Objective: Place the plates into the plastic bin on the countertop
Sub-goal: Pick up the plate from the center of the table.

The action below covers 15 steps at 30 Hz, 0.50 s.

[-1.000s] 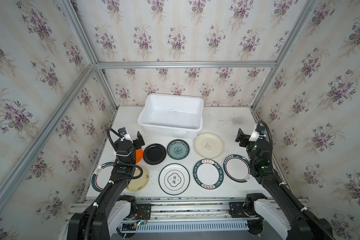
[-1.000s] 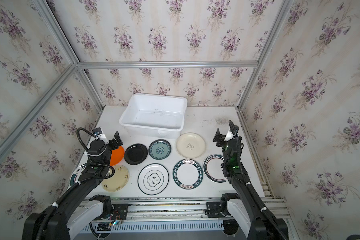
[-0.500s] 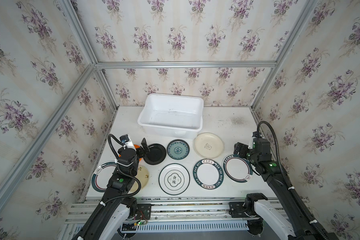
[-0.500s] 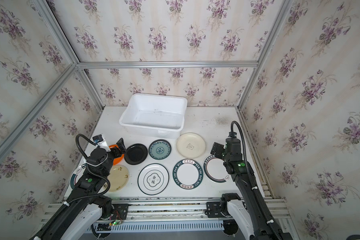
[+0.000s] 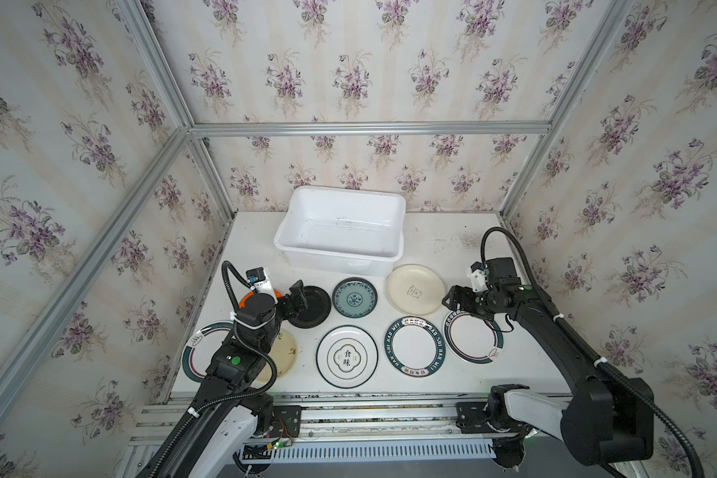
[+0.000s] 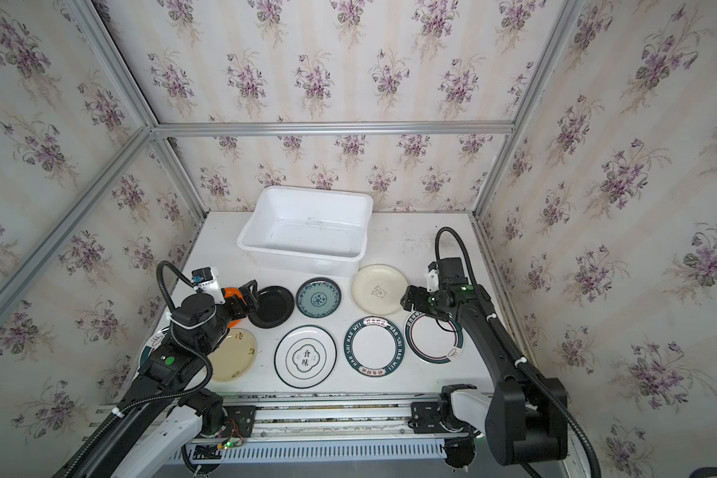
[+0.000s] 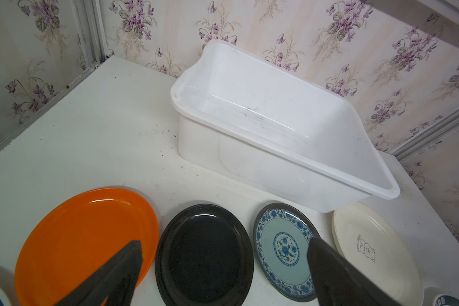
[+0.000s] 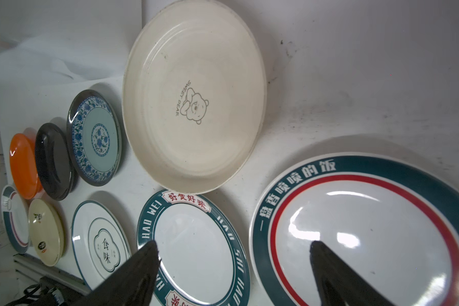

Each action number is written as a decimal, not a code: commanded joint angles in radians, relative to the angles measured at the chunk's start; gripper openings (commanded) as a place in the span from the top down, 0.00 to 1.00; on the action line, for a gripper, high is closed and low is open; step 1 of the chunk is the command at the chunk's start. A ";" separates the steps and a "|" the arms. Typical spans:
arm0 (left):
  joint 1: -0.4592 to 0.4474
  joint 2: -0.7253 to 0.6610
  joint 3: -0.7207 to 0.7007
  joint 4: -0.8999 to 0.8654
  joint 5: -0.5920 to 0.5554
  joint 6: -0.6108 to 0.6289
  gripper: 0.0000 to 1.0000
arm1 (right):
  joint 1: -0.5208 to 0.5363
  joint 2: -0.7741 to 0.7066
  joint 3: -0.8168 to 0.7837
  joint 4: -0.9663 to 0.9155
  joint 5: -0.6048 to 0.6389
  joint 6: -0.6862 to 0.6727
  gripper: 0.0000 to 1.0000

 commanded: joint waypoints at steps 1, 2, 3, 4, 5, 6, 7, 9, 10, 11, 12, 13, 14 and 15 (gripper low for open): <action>-0.009 0.012 0.012 -0.011 0.039 -0.024 0.01 | 0.001 0.037 -0.002 0.085 -0.071 0.016 0.11; -0.012 0.013 0.012 -0.012 0.040 -0.027 0.01 | 0.001 0.044 -0.003 0.103 -0.068 0.016 0.12; -0.015 0.015 0.012 -0.012 0.042 -0.030 0.01 | 0.000 0.051 -0.003 0.118 -0.066 0.018 0.12; -0.017 0.014 0.013 -0.011 0.045 -0.033 0.01 | 0.000 0.061 0.000 0.135 -0.065 0.019 0.13; -0.019 0.016 0.014 -0.011 0.047 -0.038 0.01 | 0.001 0.074 0.005 0.151 -0.065 0.019 0.14; -0.022 0.017 0.016 -0.011 0.049 -0.039 0.01 | 0.001 0.088 0.010 0.161 -0.062 0.022 0.16; -0.025 0.019 0.019 -0.011 0.050 -0.041 0.01 | 0.000 0.105 0.017 0.172 -0.060 0.024 0.18; -0.031 0.026 0.027 -0.011 0.053 -0.040 0.01 | -0.001 0.137 0.026 0.197 -0.059 0.024 0.22; -0.034 0.028 0.030 -0.010 0.056 -0.040 0.01 | -0.001 0.153 0.032 0.210 -0.053 0.024 0.25; -0.037 0.031 0.034 -0.011 0.059 -0.040 0.01 | -0.001 0.169 0.035 0.225 -0.047 0.024 0.28; -0.037 0.033 0.037 -0.011 0.063 -0.040 0.01 | -0.001 0.181 0.038 0.236 -0.039 0.025 0.30; -0.041 0.034 0.038 -0.011 0.068 -0.042 0.01 | -0.001 0.196 0.043 0.247 -0.033 0.025 0.31; -0.043 0.033 0.040 -0.011 0.072 -0.044 0.01 | -0.001 0.208 0.048 0.260 -0.034 0.022 0.34; -0.044 0.034 0.041 -0.011 0.074 -0.046 0.01 | -0.001 0.218 0.050 0.273 -0.039 0.024 0.35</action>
